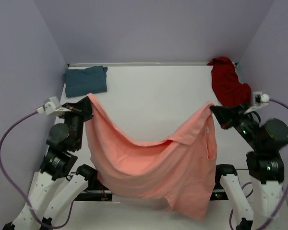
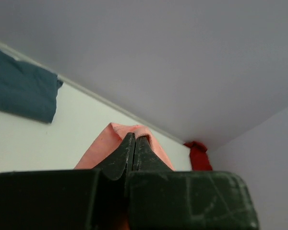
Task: Fold and stack the t-shirts
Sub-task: Flatten the tshirt out
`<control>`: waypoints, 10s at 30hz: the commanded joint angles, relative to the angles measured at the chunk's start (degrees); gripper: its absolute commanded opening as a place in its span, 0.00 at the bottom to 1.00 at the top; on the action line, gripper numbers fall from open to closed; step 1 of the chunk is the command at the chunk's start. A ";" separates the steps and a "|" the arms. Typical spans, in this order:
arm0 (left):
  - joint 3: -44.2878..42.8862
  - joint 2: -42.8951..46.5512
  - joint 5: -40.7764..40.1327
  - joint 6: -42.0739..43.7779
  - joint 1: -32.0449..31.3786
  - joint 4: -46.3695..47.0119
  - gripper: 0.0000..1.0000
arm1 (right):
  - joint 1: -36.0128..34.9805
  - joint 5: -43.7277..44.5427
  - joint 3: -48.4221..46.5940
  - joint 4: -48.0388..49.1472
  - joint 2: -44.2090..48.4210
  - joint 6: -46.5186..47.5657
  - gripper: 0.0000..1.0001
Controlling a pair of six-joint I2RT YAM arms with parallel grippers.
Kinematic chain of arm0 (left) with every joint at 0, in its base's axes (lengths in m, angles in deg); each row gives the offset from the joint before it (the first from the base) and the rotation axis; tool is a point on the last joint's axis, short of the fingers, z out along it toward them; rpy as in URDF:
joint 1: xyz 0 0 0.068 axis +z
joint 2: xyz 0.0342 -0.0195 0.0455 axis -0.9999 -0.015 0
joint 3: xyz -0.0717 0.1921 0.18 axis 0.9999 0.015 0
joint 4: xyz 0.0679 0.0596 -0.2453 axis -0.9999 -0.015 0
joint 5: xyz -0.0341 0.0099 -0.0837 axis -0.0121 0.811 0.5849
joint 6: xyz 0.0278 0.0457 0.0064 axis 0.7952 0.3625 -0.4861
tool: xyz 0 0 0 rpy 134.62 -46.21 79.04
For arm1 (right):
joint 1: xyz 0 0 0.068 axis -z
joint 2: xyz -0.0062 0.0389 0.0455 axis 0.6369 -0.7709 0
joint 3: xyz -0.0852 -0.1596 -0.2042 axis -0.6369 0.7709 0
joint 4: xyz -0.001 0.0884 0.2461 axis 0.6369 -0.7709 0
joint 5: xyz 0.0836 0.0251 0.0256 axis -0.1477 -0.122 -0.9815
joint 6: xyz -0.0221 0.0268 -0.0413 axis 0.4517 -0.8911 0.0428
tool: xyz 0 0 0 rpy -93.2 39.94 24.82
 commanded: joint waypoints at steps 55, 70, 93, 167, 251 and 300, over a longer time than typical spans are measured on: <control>-1.56 -45.23 -17.05 -5.08 -0.82 11.78 0.00 | -4.29 13.48 8.43 34.30 -71.87 -6.79 0.53; -1.65 -45.76 -17.75 -4.81 -0.82 11.69 0.00 | -4.29 16.37 10.62 28.41 -67.22 -5.48 0.51; -1.65 -46.02 -17.84 -4.64 -0.82 11.87 0.00 | -4.29 25.43 7.82 28.15 -70.98 -0.20 0.49; -2.79 -48.75 -16.79 -4.20 -0.29 12.04 0.00 | -4.29 26.31 2.72 23.93 -74.42 3.31 0.16; -3.41 -49.19 -15.82 -3.67 0.15 11.60 0.00 | -7.10 24.55 -10.47 8.55 -74.85 6.74 0.21; -3.50 -37.51 -18.72 -3.41 0.32 6.42 0.00 | -7.10 17.17 -17.59 0.37 -54.31 4.55 0.00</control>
